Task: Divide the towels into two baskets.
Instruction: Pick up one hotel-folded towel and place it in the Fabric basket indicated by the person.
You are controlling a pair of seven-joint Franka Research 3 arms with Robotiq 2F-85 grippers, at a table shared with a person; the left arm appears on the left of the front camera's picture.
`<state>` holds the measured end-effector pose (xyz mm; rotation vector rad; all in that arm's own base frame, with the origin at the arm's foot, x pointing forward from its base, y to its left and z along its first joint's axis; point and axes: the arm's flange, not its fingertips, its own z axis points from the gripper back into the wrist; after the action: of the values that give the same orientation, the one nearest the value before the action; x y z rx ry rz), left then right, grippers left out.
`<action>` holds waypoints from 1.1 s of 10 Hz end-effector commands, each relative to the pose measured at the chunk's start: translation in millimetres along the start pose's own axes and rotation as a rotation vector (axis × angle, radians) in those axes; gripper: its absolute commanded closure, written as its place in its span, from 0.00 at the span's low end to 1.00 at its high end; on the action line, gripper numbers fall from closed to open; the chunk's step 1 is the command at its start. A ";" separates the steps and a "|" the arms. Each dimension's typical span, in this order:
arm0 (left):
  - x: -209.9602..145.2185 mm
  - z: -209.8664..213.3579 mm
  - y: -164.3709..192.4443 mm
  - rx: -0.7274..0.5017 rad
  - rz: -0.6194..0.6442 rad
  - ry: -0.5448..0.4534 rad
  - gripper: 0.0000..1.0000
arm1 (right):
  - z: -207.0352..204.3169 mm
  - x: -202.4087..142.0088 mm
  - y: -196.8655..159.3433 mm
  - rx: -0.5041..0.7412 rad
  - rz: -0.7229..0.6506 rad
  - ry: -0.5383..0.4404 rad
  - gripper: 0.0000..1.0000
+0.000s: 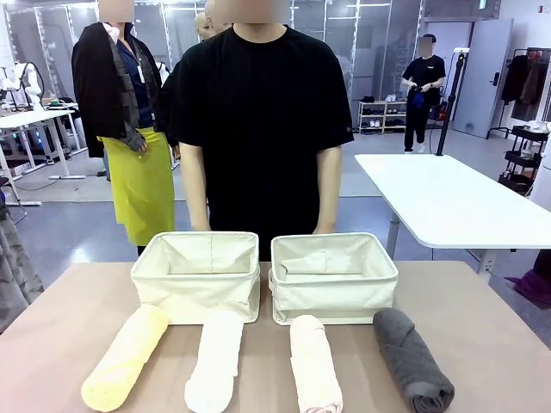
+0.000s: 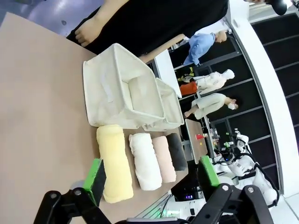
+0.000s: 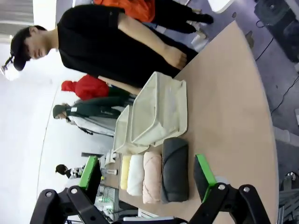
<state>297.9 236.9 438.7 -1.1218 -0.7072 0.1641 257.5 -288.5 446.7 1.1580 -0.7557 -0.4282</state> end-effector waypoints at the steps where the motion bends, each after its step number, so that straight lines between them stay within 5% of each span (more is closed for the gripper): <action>1: 4.2 -4.4 -2.6 -0.008 -0.007 0.012 0.00 | -10.8 1.1 3.5 0.000 0.013 0.036 0.00; 11: 4.2 -4.4 -2.6 -0.008 -0.007 0.012 0.00 | -10.8 1.1 3.5 0.000 0.013 0.036 0.00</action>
<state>302.8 231.3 439.2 -1.1091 -0.6888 0.1523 267.6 -279.1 446.9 1.1511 -0.7277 -0.4056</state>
